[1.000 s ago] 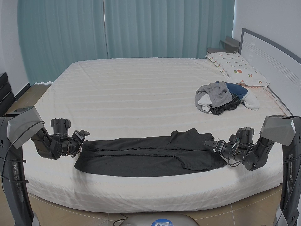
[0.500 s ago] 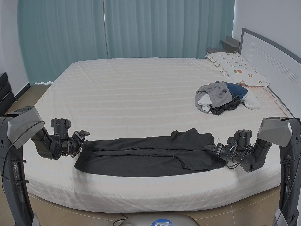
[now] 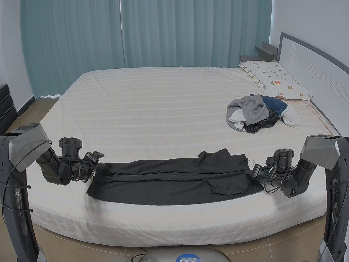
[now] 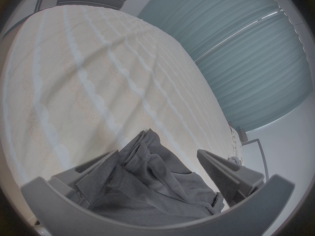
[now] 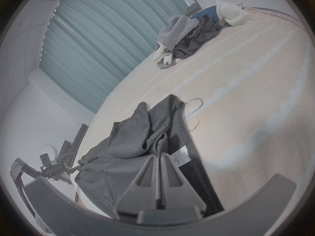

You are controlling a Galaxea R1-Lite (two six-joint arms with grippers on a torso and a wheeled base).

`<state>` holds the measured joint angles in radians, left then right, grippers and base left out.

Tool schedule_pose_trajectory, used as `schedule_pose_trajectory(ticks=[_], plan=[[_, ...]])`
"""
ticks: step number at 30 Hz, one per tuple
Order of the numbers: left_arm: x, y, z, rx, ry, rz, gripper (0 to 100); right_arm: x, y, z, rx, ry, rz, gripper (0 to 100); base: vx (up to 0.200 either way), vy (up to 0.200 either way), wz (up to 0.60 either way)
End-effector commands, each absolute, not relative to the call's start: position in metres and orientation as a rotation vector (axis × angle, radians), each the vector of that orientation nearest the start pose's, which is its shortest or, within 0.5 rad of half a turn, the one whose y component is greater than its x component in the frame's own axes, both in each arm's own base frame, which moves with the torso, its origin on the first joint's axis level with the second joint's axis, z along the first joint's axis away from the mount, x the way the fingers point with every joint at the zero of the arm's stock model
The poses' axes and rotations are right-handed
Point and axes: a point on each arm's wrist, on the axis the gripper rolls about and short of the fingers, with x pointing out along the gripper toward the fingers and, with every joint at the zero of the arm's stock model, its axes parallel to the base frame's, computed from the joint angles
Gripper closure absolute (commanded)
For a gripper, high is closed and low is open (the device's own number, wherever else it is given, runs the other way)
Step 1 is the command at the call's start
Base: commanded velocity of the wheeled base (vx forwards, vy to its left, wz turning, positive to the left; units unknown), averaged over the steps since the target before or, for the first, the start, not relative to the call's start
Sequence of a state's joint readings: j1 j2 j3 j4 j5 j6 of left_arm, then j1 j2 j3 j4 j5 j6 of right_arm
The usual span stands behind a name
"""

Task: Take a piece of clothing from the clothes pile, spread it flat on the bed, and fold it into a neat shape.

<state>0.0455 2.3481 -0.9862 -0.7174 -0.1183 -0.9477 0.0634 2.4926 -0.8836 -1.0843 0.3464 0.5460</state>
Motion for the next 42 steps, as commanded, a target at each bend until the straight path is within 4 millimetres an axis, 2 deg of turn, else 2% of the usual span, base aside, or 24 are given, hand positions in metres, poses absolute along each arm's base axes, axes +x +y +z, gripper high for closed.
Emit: schedule_pose_trajectory(ticks=[1, 19, 20, 24, 29, 31, 34, 39, 40, 42], plan=[[0.402, 0.016, -0.004, -0.966, 0.630, 0.242, 0, 0.398, 0.028, -0.044, 0.602, 0.599, 0.234, 100, 0.000, 0.000, 0.00], [0.402, 0.016, -0.004, -0.967, 0.632, 0.241, 0, 0.403, 0.026, -0.047, 0.605, 0.608, 0.218, 100, 0.000, 0.000, 0.00], [0.402, 0.016, -0.003, -0.967, 0.630, 0.240, 0, 0.403, 0.026, -0.048, 0.606, 0.616, 0.217, 0, 0.000, 0.000, 0.00], [0.402, 0.016, -0.001, -0.967, 0.632, 0.229, 0, 0.401, 0.024, -0.045, 0.631, 0.612, 0.210, 0, 0.000, 0.000, 0.00], [0.404, 0.003, 0.002, -0.949, 0.645, 0.181, 0, 0.400, 0.016, -0.031, 0.872, 0.587, 0.136, 0, 0.000, 0.000, 0.00], [0.401, 0.001, -0.002, -0.918, 0.666, 0.178, 0, 0.399, 0.011, -0.031, 0.907, 0.585, 0.118, 0, 0.000, 0.000, 0.00], [0.397, -0.003, -0.008, -0.862, 0.703, 0.182, 0, 0.395, 0.006, -0.033, 0.920, 0.594, 0.101, 0, 0.000, 0.000, 0.00], [0.400, -0.004, -0.007, -0.850, 0.691, 0.184, 0, 0.391, 0.010, -0.037, 0.917, 0.613, 0.099, 0, 0.000, 0.000, 0.00], [0.400, -0.004, -0.007, -0.850, 0.691, 0.184, 100, 0.391, 0.010, -0.037, 0.917, 0.613, 0.099, 0, 0.000, 0.000, 0.00], [0.401, -0.004, -0.010, -0.842, 0.694, 0.192, 100, 0.390, 0.010, -0.038, 0.917, 0.609, 0.101, 0, 0.000, 0.000, 0.00]])
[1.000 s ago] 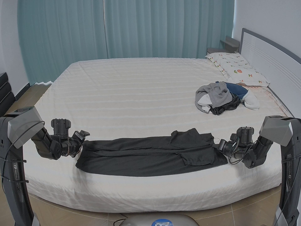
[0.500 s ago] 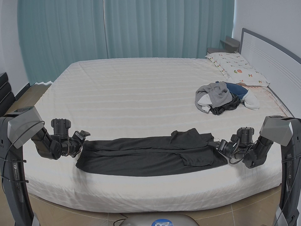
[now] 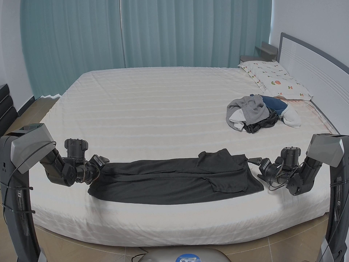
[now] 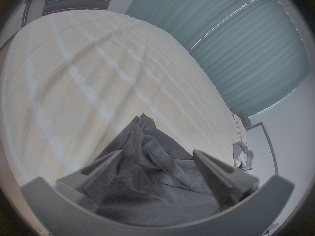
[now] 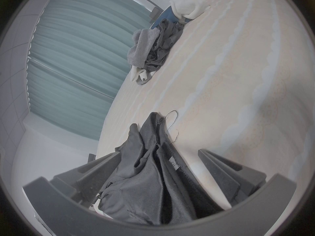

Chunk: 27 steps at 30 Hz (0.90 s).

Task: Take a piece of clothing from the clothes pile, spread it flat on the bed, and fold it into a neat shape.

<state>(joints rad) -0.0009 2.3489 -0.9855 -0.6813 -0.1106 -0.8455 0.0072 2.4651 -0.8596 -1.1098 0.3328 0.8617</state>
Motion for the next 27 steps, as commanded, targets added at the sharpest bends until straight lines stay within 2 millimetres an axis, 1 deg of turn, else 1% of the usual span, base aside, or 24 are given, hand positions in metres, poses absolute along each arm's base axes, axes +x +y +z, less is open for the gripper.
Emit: schedule_pose_trajectory(ticks=[1, 6, 8, 9, 11, 13, 20, 27], plan=[[0.401, -0.004, -0.014, -0.826, 0.696, 0.203, 100, 0.390, 0.011, -0.038, 0.914, 0.606, 0.104, 0, 0.000, 0.000, 0.00], [0.401, -0.003, -0.017, -0.754, 0.670, 0.281, 100, 0.388, 0.011, -0.039, 0.914, 0.608, 0.103, 0, 0.000, 0.000, 0.00], [0.398, -0.005, -0.018, -0.746, 0.692, 0.289, 100, 0.388, 0.011, -0.039, 0.915, 0.609, 0.102, 0, 0.000, 0.000, 0.00], [0.394, -0.006, -0.019, -0.732, 0.733, 0.299, 100, 0.388, 0.011, -0.039, 0.915, 0.609, 0.102, 0, 0.000, 0.000, 0.00], [0.390, -0.006, -0.012, -0.709, 0.774, 0.308, 100, 0.388, 0.011, -0.039, 0.915, 0.611, 0.102, 0, 0.000, 0.000, 0.00], [0.390, -0.006, -0.009, -0.701, 0.792, 0.312, 100, 0.388, 0.012, -0.039, 0.913, 0.611, 0.104, 0, 0.000, 0.000, 0.00], [0.397, -0.005, -0.006, -0.715, 0.753, 0.306, 100, 0.388, 0.011, -0.039, 0.912, 0.611, 0.102, 0, 0.000, 0.000, 0.00], [0.397, -0.002, -0.005, -0.726, 0.752, 0.303, 100, 0.388, 0.012, -0.040, 0.911, 0.611, 0.104, 0, 0.000, 0.000, 0.00]])
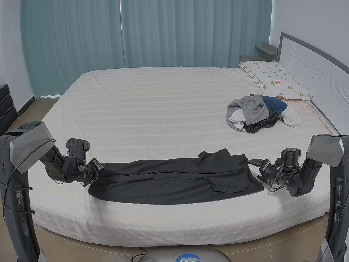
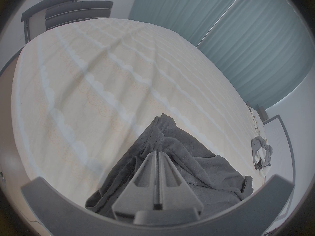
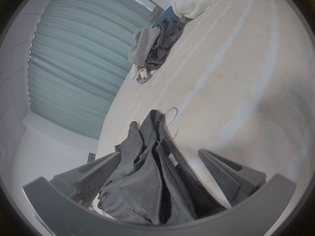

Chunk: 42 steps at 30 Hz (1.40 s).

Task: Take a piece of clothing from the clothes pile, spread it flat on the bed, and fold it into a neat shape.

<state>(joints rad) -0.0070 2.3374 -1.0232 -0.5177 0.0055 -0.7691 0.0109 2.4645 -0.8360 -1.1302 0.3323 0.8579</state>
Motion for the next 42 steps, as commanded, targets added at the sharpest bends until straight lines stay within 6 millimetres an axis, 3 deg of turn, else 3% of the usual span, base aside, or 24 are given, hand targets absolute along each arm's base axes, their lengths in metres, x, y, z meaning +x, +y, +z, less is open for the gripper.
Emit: schedule_pose_trajectory(ticks=[1, 6, 7, 19, 27, 35, 37, 42], plan=[[0.397, -0.002, -0.006, -0.728, 0.754, 0.303, 100, 0.388, 0.012, -0.040, 0.912, 0.614, 0.103, 0, 0.000, 0.000, 0.00], [0.398, -0.002, -0.005, -0.743, 0.748, 0.302, 100, 0.387, 0.012, -0.041, 0.912, 0.615, 0.102, 0, 0.000, 0.000, 0.00], [0.399, -0.001, -0.003, -0.749, 0.735, 0.300, 0, 0.387, 0.012, -0.041, 0.912, 0.615, 0.102, 0, 0.000, 0.000, 0.00], [0.399, 0.012, 0.023, -0.809, 0.659, 0.268, 0, 0.387, 0.012, -0.041, 0.909, 0.615, 0.103, 0, 0.000, 0.000, 0.00], [0.401, 0.012, 0.024, -0.823, 0.643, 0.252, 0, 0.387, 0.012, -0.041, 0.908, 0.616, 0.104, 0, 0.000, 0.000, 0.00], [0.402, 0.009, 0.021, -0.830, 0.637, 0.234, 0, 0.387, 0.012, -0.041, 0.908, 0.617, 0.104, 0, 0.150, 0.000, 0.00], [0.411, 0.001, 0.012, -0.806, 0.662, 0.179, 0, 0.387, 0.012, -0.041, 0.907, 0.617, 0.104, 0, 0.000, 0.000, 0.00], [0.409, 0.003, -0.003, -0.726, 0.708, 0.181, 0, 0.387, 0.013, -0.042, 0.905, 0.619, 0.105, 0, 0.000, 0.000, 0.00]])
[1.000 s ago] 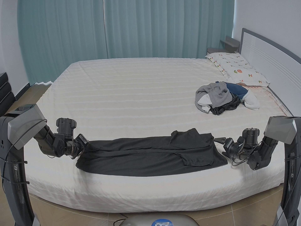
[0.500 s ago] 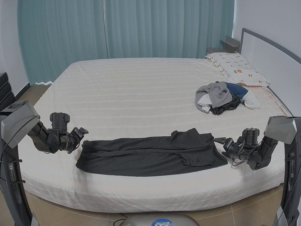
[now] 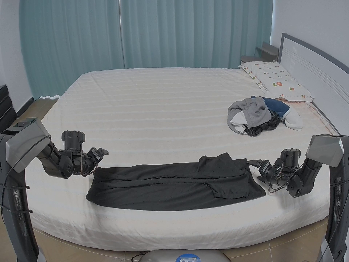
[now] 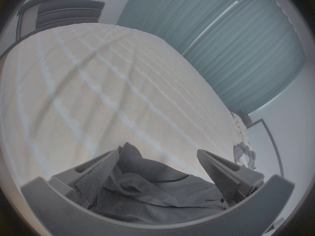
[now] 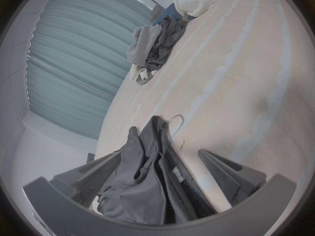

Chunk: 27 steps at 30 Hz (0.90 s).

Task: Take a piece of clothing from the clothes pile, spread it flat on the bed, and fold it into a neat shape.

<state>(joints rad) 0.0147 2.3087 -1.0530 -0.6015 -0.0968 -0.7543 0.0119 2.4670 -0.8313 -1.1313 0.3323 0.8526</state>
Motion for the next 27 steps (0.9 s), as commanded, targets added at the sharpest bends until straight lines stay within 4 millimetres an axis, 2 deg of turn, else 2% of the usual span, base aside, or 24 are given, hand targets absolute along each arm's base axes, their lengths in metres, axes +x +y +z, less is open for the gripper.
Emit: schedule_pose_trajectory(ticks=[1, 8, 11, 18, 27], plan=[[0.407, 0.003, -0.006, -0.714, 0.718, 0.180, 0, 0.387, 0.013, -0.042, 0.905, 0.619, 0.105, 0, 0.000, 0.000, 0.00], [0.392, 0.001, -0.021, -0.583, 0.786, 0.162, 0, 0.387, 0.013, -0.042, 0.905, 0.619, 0.105, 0, 0.000, 0.000, 0.00], [0.388, -0.008, -0.034, -0.517, 0.817, 0.186, 0, 0.387, 0.013, -0.042, 0.905, 0.619, 0.105, 0, 0.000, 0.000, 0.00], [0.384, -0.010, -0.040, -0.447, 0.826, 0.198, 0, 0.387, 0.013, -0.042, 0.905, 0.619, 0.105, 0, 0.000, 0.000, 0.00], [0.385, -0.010, -0.040, -0.446, 0.762, 0.179, 0, 0.387, 0.014, -0.042, 0.902, 0.621, 0.110, 0, 0.000, 0.000, 0.00]])
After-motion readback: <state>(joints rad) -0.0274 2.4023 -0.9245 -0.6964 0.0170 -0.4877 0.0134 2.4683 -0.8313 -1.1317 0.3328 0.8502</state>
